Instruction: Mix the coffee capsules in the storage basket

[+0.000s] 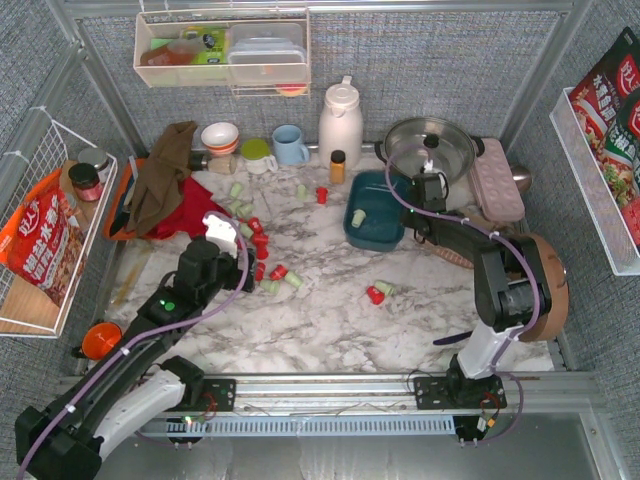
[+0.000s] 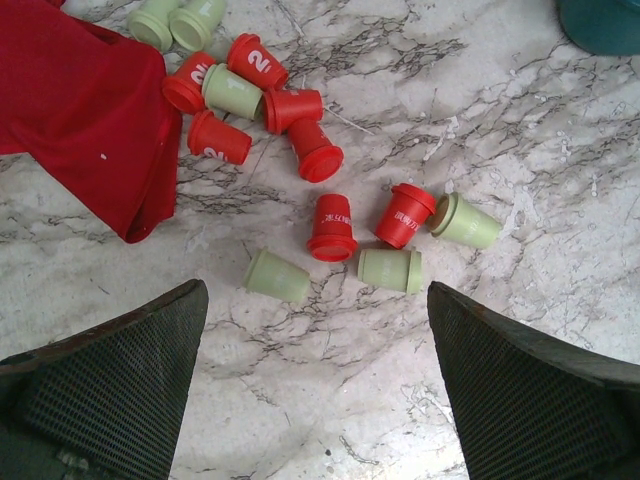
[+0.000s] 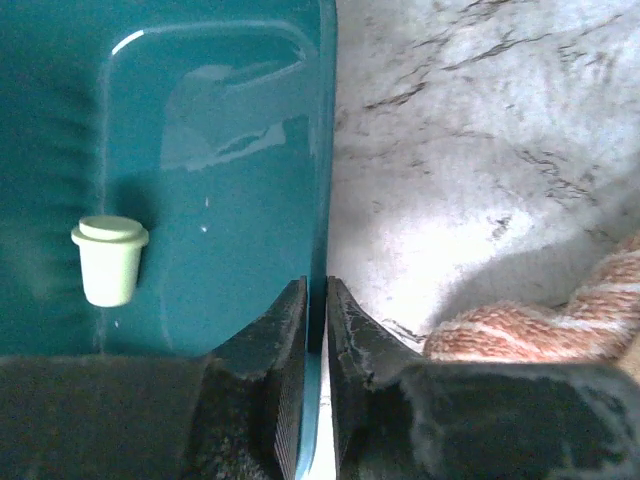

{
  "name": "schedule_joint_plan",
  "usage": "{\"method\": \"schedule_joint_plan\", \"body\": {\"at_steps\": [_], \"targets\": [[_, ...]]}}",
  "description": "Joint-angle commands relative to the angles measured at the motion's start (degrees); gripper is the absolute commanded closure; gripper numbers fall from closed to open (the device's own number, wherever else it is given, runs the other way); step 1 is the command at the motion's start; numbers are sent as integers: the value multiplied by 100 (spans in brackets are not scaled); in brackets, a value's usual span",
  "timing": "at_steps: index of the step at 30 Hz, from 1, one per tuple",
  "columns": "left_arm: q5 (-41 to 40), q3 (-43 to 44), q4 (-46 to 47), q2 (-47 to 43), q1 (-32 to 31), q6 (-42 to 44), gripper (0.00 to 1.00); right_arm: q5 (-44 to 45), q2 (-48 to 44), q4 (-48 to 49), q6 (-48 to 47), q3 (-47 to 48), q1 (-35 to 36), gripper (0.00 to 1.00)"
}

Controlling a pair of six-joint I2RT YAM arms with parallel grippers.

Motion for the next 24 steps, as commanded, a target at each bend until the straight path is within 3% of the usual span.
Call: {"method": "schedule_joint_plan", "body": {"at_steps": [1, 11, 19, 20, 24], "targets": [[-68, 41, 79, 43, 3, 14, 1, -636, 9, 39, -336, 0, -17, 83], [-20, 95, 86, 229, 0, -75, 1, -1435, 203, -963, -483, 434, -145, 93], [94, 100, 232, 258, 2, -156, 1, -1239, -22, -1544, -998, 555, -219, 90], [123, 93, 274, 260, 5, -188, 1, -1234, -29, -1629, -1131, 574, -229, 89], [295, 16, 522, 297, 4, -335, 1, -1398, -62, -1775, -1411, 593, -344, 69]]}}
